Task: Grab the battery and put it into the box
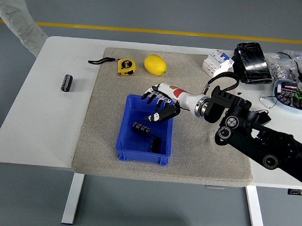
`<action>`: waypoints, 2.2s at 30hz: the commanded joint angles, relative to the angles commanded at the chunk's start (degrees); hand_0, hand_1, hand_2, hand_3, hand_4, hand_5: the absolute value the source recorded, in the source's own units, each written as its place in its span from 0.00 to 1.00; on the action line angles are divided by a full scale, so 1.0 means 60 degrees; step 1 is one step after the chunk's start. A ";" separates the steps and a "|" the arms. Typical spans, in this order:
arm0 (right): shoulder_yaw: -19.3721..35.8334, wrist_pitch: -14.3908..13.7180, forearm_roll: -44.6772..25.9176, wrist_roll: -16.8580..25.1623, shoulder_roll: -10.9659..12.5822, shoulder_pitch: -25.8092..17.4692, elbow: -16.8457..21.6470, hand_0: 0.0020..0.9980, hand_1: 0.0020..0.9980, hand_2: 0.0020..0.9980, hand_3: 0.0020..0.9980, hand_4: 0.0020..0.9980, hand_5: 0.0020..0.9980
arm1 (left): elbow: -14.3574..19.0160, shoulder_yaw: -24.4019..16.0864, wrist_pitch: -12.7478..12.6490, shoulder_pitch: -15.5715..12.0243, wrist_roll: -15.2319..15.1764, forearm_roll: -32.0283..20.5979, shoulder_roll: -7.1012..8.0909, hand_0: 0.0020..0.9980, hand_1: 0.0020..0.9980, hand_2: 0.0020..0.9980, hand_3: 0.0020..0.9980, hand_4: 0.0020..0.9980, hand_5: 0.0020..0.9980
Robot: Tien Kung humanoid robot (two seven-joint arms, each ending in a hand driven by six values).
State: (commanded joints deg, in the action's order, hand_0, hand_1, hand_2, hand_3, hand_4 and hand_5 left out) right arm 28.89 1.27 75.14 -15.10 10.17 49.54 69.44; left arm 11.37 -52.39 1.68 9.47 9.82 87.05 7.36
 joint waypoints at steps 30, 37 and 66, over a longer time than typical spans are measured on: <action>0.7487 -0.0499 -0.6193 0.3576 0.3149 -0.1900 0.0969 0.76 0.76 0.85 0.86 1.00 0.92 | -0.0109 0.0567 -0.0394 0.0070 -0.0107 -0.0902 -0.0222 0.58 0.56 0.62 0.71 0.72 0.71; 0.9035 -0.0096 -0.7745 0.3562 0.3233 -0.2759 0.0419 0.82 0.81 0.88 0.91 1.00 0.99 | -0.0137 0.0575 -0.0447 0.0022 -0.0155 -0.0994 -0.0289 0.58 0.57 0.62 0.71 0.72 0.71; 1.1622 0.1285 -0.4829 0.2554 0.1209 -0.6315 -0.0298 0.93 0.88 0.91 0.93 1.00 1.00 | -0.0149 0.0424 -0.0442 0.0106 -0.0215 -0.0716 -0.0358 0.59 0.57 0.63 0.71 0.70 0.71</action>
State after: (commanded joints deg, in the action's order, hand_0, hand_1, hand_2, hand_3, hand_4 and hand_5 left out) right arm 98.62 8.98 46.17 0.22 17.42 11.66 67.65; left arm 10.47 -49.85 -0.97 10.11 8.53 82.75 5.22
